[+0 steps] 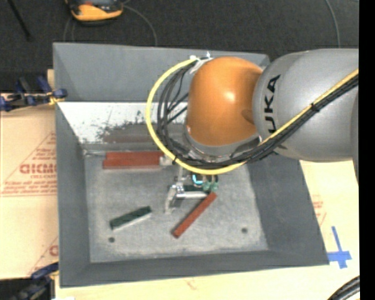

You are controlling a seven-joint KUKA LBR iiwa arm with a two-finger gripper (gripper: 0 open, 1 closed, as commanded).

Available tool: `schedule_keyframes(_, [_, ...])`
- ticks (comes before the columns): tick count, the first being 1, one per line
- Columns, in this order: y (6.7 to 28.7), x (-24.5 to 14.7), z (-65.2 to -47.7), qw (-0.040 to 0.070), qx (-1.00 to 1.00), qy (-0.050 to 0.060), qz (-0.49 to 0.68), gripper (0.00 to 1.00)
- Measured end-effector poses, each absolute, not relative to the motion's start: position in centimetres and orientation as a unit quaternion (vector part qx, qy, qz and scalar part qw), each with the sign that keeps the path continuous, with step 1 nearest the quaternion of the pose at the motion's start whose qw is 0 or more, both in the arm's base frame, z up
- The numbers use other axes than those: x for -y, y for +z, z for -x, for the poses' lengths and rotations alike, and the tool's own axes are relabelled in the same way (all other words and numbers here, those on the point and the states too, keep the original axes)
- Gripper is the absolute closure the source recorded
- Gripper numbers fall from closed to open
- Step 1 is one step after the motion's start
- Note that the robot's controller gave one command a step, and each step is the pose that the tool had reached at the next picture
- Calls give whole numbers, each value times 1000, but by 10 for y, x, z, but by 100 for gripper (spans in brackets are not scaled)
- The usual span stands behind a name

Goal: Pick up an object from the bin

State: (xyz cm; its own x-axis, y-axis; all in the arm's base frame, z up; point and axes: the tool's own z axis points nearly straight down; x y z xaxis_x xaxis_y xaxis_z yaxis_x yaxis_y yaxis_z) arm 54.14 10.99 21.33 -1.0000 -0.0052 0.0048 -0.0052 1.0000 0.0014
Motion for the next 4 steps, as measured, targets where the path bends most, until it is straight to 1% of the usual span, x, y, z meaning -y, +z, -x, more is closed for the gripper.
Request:
schedule_keyframes(1, [218, -109, -543, -1, 1000, -1, -1, 0])
schedule_keyframes(2, [174, -113, -543, -6, 1000, 0, -22, 0])
schedule_keyframes(3, [113, -117, -542, -4, 998, 0, -61, 0])
schedule_keyframes(4, [79, -137, -535, 4, 990, 1, -142, 100])
